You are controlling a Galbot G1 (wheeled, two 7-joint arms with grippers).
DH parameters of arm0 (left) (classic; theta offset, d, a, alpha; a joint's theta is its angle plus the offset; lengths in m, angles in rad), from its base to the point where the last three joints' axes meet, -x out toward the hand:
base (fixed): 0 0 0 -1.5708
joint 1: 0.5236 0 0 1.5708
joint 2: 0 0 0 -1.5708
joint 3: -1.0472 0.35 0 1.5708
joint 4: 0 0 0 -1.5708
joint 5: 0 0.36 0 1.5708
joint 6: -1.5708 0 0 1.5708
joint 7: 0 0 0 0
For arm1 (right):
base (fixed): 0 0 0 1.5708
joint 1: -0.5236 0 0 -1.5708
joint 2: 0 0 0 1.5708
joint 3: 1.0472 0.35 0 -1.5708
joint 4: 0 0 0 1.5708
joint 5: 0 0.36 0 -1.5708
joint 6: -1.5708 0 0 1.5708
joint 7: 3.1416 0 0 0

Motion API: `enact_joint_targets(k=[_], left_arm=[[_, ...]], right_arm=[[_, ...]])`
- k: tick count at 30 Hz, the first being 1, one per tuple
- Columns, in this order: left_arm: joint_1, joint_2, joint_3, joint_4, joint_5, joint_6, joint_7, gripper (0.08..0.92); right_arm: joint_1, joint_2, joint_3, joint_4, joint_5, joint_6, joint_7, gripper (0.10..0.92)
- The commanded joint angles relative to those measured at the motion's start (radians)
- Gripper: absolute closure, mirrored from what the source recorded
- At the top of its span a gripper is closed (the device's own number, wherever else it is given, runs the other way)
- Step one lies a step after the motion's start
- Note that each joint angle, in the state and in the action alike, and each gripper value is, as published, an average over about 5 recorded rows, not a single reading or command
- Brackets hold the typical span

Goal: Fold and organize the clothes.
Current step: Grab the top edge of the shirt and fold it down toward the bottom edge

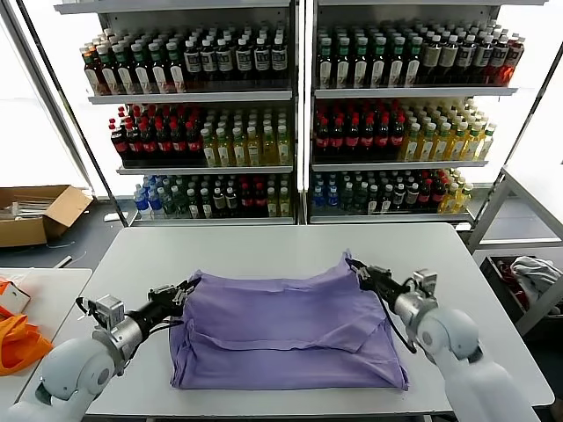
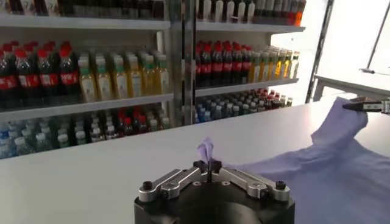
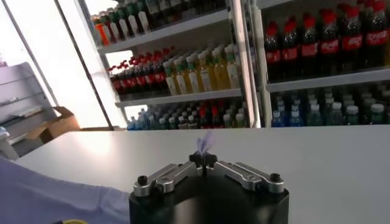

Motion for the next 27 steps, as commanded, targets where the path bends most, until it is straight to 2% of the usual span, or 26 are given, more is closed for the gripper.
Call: enact_joint_targets(k=[1, 7, 14, 22, 27], left_arm=[[0.24, -0.021, -0.105, -0.136, 0.055, -0.016, 0.0, 0.912], [0.317, -0.03, -0.121, -0.117, 0.128, -0.011, 0.023, 0.912], [0.336, -0.056, -0.112, -0.054, 0.199, 0.017, 0.02, 0.912], [0.358, -0.066, -0.151, -0.088, 0.21, 0.049, -0.003, 0.912], [0.383, -0.078, -0.19, -0.142, 0.21, 0.049, -0.035, 0.855]], right_arm=[[-0.353, -0.058, 0.176, 0.243, 0.039, 0.023, 0.009, 0.918], [-0.464, -0.071, 0.19, 0.259, 0.012, 0.055, 0.007, 0.918], [-0.527, -0.049, 0.158, 0.26, -0.048, 0.073, 0.025, 0.918], [-0.544, -0.031, 0.166, 0.266, -0.062, 0.07, 0.045, 0.915], [-0.542, -0.021, 0.171, 0.257, -0.092, 0.115, 0.049, 0.818]])
